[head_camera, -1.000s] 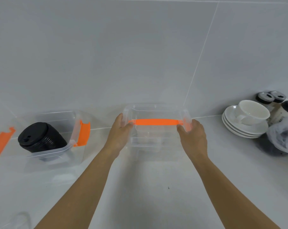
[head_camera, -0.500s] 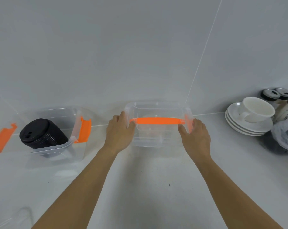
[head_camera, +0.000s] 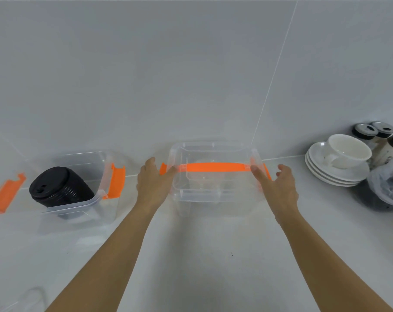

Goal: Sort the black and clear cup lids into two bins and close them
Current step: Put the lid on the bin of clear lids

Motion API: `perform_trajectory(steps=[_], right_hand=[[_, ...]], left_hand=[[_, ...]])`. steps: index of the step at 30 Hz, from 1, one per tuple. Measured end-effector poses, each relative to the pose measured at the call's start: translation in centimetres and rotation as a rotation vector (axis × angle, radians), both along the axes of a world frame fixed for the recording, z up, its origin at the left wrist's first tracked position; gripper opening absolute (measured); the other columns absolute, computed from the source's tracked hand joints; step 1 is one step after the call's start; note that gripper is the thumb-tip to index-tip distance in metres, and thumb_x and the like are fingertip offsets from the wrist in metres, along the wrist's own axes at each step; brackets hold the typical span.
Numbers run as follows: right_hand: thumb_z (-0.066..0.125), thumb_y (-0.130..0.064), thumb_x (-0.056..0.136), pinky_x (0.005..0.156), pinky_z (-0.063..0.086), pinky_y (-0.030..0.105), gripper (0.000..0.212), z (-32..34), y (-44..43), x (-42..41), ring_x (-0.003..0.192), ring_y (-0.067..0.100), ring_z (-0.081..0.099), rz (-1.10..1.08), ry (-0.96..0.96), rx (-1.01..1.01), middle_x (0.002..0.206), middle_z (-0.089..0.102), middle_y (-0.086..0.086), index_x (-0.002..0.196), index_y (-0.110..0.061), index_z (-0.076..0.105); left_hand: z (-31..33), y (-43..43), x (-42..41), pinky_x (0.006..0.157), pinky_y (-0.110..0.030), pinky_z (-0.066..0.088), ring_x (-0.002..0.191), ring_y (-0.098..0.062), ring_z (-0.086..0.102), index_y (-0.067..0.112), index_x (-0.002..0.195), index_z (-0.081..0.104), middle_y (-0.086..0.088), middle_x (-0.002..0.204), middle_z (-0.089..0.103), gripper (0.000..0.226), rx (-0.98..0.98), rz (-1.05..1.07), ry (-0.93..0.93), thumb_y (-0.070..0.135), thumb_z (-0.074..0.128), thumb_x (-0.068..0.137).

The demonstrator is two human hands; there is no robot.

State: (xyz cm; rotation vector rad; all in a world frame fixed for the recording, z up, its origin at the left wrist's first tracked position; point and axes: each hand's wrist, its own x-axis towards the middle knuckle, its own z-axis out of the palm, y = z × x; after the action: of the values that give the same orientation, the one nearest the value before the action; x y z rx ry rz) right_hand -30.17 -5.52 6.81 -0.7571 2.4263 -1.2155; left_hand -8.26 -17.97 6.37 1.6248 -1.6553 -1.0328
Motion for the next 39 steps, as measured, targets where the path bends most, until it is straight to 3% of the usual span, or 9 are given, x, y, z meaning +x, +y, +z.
perform_trajectory(steps=[3,6,9,11,14,18,24,31,39], right_hand=[[0.066,-0.058,0.072,0.090,0.036,0.036,0.092,-0.7,0.2,-0.5,0.118,0.029,0.049,-0.002,-0.397,-0.047,0.132,0.047,0.010,0.140,-0.008,0.029],[0.069,-0.052,0.071,0.070,0.044,0.034,0.066,-1.1,0.2,-0.6,0.083,0.021,0.055,0.020,-0.513,-0.090,0.101,0.058,0.008,0.112,-0.003,0.054],[0.072,-0.043,0.072,0.065,0.044,0.033,0.052,-1.2,-0.2,-0.7,0.073,0.024,0.053,0.006,-0.460,-0.172,0.084,0.055,0.006,0.102,-0.004,0.056],[0.073,-0.039,0.072,0.067,0.044,0.033,0.052,-1.0,-0.4,-0.6,0.078,0.025,0.057,0.004,-0.383,-0.204,0.088,0.056,0.004,0.107,-0.009,0.050],[0.072,-0.041,0.074,0.062,0.042,0.027,0.051,-0.6,-0.6,-0.3,0.080,0.019,0.057,0.048,-0.211,-0.153,0.097,0.056,0.004,0.109,-0.014,0.046],[0.070,-0.048,0.073,0.068,0.042,0.032,0.066,-0.3,-0.6,0.2,0.088,0.023,0.057,0.087,-0.066,-0.060,0.101,0.053,0.002,0.120,-0.011,0.042],[0.060,-0.044,0.078,0.048,0.032,0.028,0.046,0.1,-1.1,0.7,0.059,0.017,0.050,0.070,0.051,0.093,0.072,0.047,0.000,0.099,-0.011,0.036],[0.062,-0.040,0.077,0.054,0.030,0.032,0.042,0.3,-1.6,0.9,0.064,0.024,0.047,0.061,0.166,0.118,0.079,0.048,0.003,0.093,-0.009,0.038],[0.060,-0.042,0.078,0.049,0.028,0.031,0.043,0.1,-1.7,0.8,0.062,0.024,0.047,0.072,0.219,0.151,0.076,0.046,0.002,0.092,-0.009,0.038]], left_hand=[[-0.5,0.3,0.2,0.093,-0.034,0.033,0.126,-0.029,0.044,0.011,0.141,0.031,-0.006,0.136,0.047,0.080,0.277,0.051,0.210,0.050,0.062,0.079],[-0.6,0.7,0.4,0.076,-0.033,0.044,0.091,-0.021,0.059,0.015,0.101,0.061,-0.003,0.098,0.063,0.041,0.352,0.038,0.283,0.048,0.063,0.078],[-0.7,0.8,0.5,0.076,-0.035,0.049,0.079,-0.014,0.058,0.017,0.092,0.056,0.002,0.088,0.060,0.028,0.254,0.028,0.312,0.040,0.066,0.079],[-0.4,0.9,0.4,0.077,-0.033,0.051,0.081,-0.011,0.058,0.018,0.102,0.050,0.006,0.090,0.058,0.033,0.173,0.031,0.292,0.037,0.066,0.079],[0.1,1.0,0.2,0.064,-0.028,0.048,0.077,-0.012,0.058,0.020,0.104,0.045,0.005,0.090,0.056,0.032,0.035,-0.015,0.139,0.035,0.062,0.082],[0.2,1.3,0.1,0.067,-0.040,0.052,0.073,-0.024,0.059,0.015,0.098,0.045,-0.003,0.084,0.056,0.026,-0.093,-0.080,-0.012,0.035,0.055,0.086],[-0.1,1.5,-0.1,0.053,-0.029,0.039,0.065,-0.020,0.051,0.012,0.090,0.045,-0.003,0.076,0.052,0.020,-0.152,-0.074,-0.058,0.031,0.051,0.090],[0.0,1.6,-0.8,0.058,-0.030,0.032,0.061,-0.018,0.044,0.008,0.084,0.046,0.001,0.070,0.045,0.018,-0.279,-0.048,-0.242,0.023,0.047,0.094],[0.2,1.6,-0.8,0.054,-0.028,0.031,0.058,-0.015,0.042,0.008,0.082,0.044,-0.004,0.075,0.047,0.016,-0.268,-0.052,-0.237,0.020,0.047,0.093]])
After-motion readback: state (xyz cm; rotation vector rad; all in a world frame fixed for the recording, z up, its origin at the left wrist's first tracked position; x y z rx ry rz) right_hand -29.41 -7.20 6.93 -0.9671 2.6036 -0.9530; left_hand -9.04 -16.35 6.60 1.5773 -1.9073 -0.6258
